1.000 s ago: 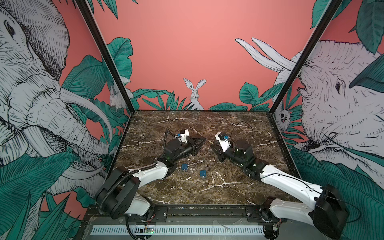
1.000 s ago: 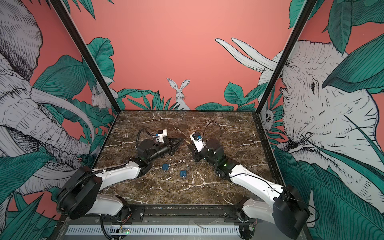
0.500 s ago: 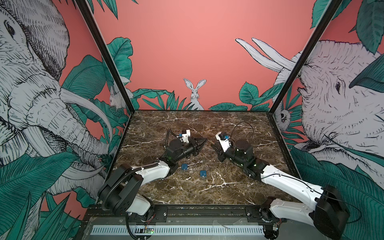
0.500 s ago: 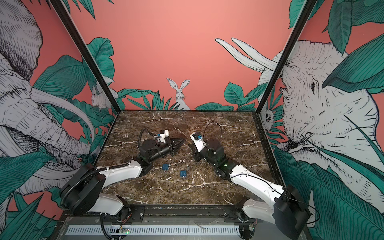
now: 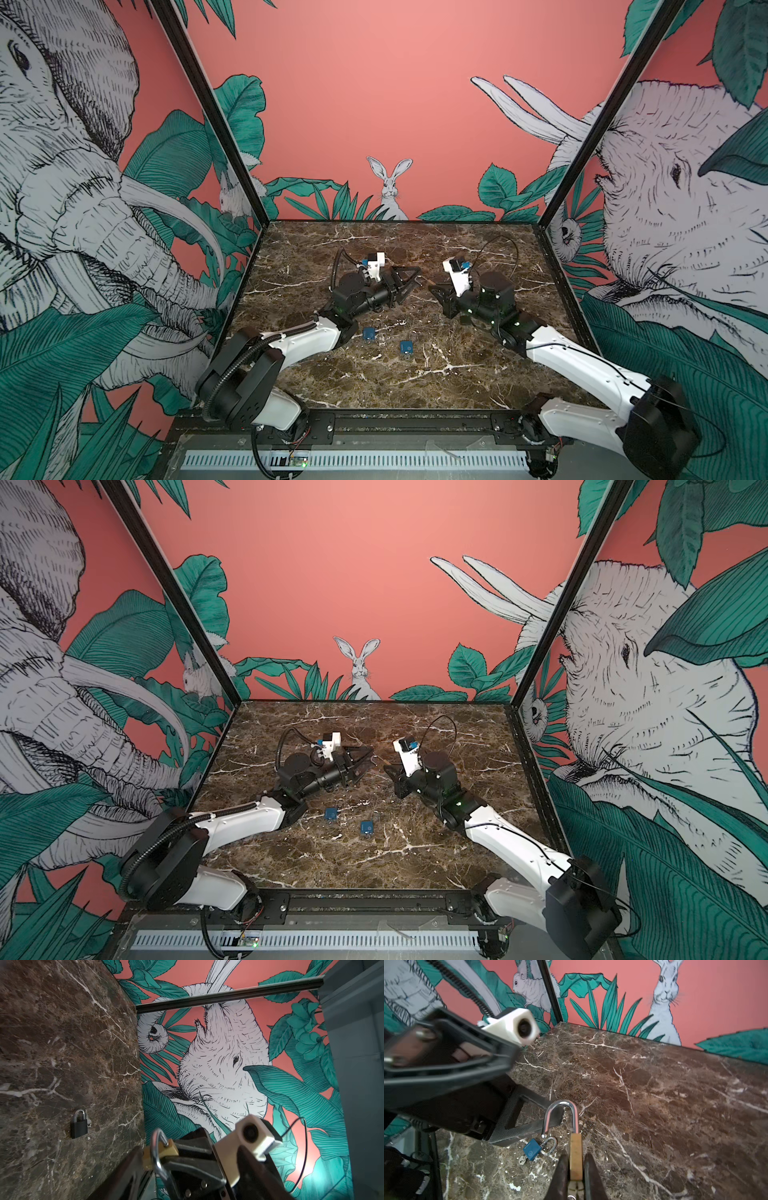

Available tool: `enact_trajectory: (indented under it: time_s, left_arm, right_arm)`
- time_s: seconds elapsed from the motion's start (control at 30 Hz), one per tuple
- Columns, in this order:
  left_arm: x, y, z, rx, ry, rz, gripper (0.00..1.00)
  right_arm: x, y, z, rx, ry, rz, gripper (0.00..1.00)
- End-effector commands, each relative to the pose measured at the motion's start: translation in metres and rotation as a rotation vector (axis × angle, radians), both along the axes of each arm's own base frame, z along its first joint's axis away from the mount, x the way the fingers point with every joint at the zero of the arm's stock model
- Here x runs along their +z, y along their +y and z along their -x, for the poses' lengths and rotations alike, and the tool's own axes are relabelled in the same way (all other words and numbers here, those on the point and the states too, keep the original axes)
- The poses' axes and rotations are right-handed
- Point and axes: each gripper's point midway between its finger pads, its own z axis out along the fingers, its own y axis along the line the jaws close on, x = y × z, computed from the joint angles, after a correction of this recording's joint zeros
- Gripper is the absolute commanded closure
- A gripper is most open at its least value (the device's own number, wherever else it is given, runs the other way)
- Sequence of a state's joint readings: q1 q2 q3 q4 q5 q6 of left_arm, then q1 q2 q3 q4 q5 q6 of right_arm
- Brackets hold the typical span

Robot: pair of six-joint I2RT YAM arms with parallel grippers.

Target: Lock with the key

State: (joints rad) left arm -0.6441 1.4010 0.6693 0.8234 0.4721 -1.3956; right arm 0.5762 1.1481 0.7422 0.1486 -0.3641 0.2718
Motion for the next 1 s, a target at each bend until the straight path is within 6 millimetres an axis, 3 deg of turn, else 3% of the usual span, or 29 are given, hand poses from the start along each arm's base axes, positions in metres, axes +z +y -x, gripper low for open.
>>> enact_trajectory:
  time_s: [0.0,0.17,0.4,0.8,0.97]
  left_arm:
    - [0.011,0.017,0.007,-0.006,-0.193,-0.158,0.03]
    - [0.015,0.027,0.016,-0.027,-0.369,-0.299,0.07]
    - [0.032,0.018,0.039,-0.156,-0.418,-0.205,0.23]
    - [0.019,0.01,0.047,-0.247,-0.358,-0.195,0.44]
    - [0.015,0.006,0.049,-0.273,-0.339,-0.193,0.47]
  right_arm:
    - [0.025,0.012,0.024,0.151,0.106,-0.109,1.0]
    - [0.023,0.013,0.051,0.296,0.217,-0.169,1.0]
    - [0.025,0.008,0.068,0.351,0.21,-0.23,1.0]
    - [0.033,0.004,0.061,0.302,0.132,-0.247,1.0]
    - [0.039,-0.003,0.055,0.243,0.066,-0.23,1.0]
